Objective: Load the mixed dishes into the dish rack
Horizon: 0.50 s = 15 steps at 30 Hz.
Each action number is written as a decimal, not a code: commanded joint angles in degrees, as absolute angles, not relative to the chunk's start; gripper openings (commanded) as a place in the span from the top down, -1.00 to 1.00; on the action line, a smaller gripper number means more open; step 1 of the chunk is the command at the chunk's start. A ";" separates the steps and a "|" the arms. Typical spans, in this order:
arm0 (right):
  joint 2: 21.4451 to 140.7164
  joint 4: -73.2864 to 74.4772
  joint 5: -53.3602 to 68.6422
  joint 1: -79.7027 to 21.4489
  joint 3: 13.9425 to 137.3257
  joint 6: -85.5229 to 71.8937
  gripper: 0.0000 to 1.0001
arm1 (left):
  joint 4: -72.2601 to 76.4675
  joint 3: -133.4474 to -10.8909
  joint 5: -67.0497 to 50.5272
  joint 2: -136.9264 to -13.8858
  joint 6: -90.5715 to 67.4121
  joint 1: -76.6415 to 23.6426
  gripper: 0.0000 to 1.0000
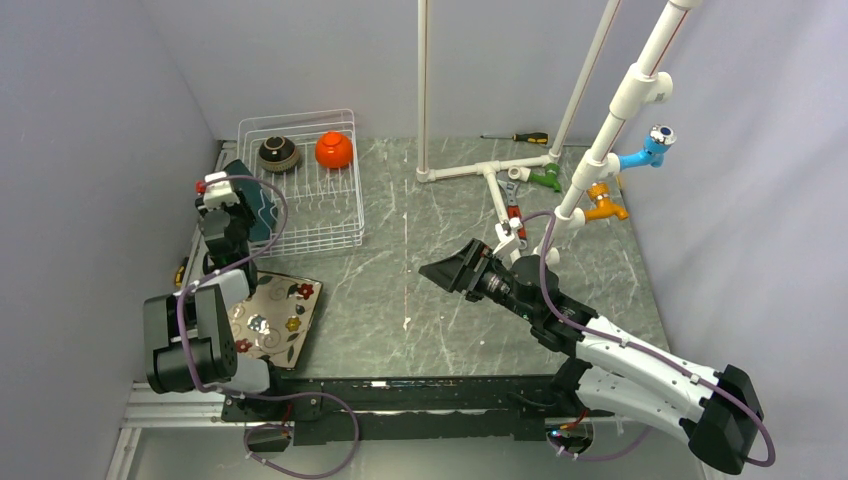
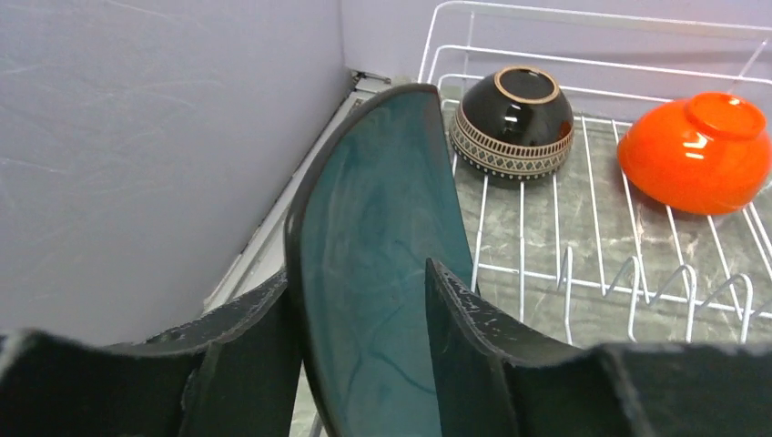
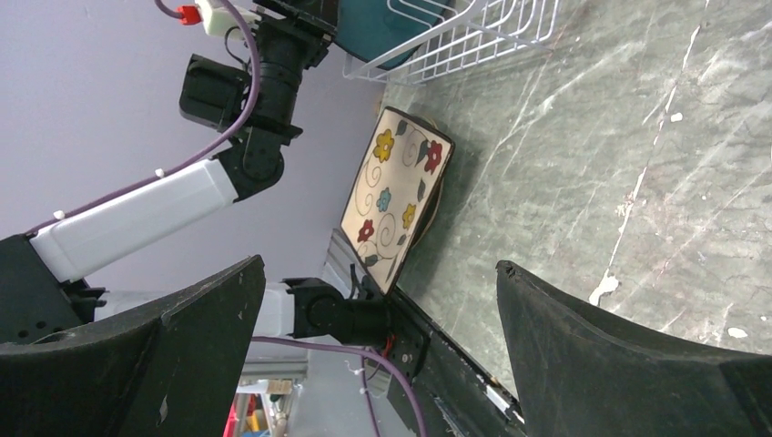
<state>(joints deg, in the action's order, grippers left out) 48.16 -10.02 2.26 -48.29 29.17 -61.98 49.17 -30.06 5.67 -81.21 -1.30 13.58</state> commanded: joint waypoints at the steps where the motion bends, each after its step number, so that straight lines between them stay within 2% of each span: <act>1: 48.20 -13.19 3.48 -48.03 29.37 -62.28 -0.96 | 53.89 -30.26 9.55 -78.42 -0.97 13.03 -0.14; 4: 48.41 -13.53 3.76 -48.03 29.13 -62.45 -0.96 | 52.03 -30.54 10.23 -77.53 -1.31 12.76 -0.38; 6: 48.30 -13.45 3.70 -48.12 29.03 -62.46 -0.96 | 50.04 -31.18 10.61 -76.77 -1.68 12.61 -0.73; 7: 48.21 -13.33 3.65 -48.09 29.01 -62.38 -0.96 | 48.57 -31.69 10.82 -76.35 -1.84 12.61 -0.83; 10: 47.77 -12.83 3.39 -48.09 29.13 -62.15 -0.96 | 39.42 -35.68 13.16 -74.91 -2.50 12.65 -0.89; 12: 47.47 -12.39 3.26 -48.03 29.26 -61.77 -0.96 | 26.91 -41.99 15.88 -73.52 -3.15 12.82 -0.98; 15: 47.06 -11.31 3.25 -48.06 29.69 -60.98 -0.96 | 7.79 -53.26 16.60 -73.72 -2.16 13.62 -0.99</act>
<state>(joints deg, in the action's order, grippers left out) 48.31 -10.52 3.09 -48.29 29.15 -62.06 29.69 -40.32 13.21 -76.31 -1.93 12.91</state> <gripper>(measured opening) 0.984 0.991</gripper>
